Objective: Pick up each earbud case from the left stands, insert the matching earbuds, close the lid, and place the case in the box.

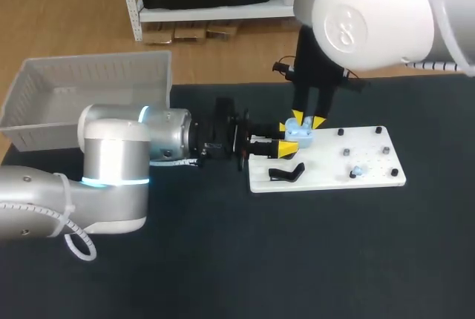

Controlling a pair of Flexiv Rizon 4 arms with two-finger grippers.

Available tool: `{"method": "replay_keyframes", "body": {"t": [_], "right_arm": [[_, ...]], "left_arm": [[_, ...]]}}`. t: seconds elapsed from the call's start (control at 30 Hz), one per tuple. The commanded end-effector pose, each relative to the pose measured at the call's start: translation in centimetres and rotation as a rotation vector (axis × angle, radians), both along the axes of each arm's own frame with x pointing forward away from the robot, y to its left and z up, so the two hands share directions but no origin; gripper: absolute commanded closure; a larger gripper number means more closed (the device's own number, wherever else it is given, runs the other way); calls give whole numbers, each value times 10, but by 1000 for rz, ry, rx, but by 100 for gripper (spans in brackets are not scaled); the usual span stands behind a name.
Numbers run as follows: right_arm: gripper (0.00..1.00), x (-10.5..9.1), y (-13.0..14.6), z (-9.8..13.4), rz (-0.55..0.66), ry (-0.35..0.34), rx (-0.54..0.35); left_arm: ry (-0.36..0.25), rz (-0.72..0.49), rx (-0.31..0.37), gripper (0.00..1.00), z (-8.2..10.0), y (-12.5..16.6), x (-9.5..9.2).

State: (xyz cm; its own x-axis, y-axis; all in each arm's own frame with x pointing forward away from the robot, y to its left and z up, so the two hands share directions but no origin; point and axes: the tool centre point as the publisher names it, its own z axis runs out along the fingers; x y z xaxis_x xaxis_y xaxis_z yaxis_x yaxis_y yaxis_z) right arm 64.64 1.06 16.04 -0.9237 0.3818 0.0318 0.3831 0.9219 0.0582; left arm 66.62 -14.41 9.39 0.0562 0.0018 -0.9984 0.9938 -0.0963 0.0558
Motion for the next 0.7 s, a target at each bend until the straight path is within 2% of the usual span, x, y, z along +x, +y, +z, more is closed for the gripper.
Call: {"method": "replay_keyframes", "body": {"t": [0.03,0.7], "right_arm": [[100,0,-1,-3,-4,-2,-4],[100,2,3,-7,10,7,-22]], "left_arm": [[-2,6,-2,100,-1,0,-1],[-2,6,-2,100,-1,0,-1]]}}
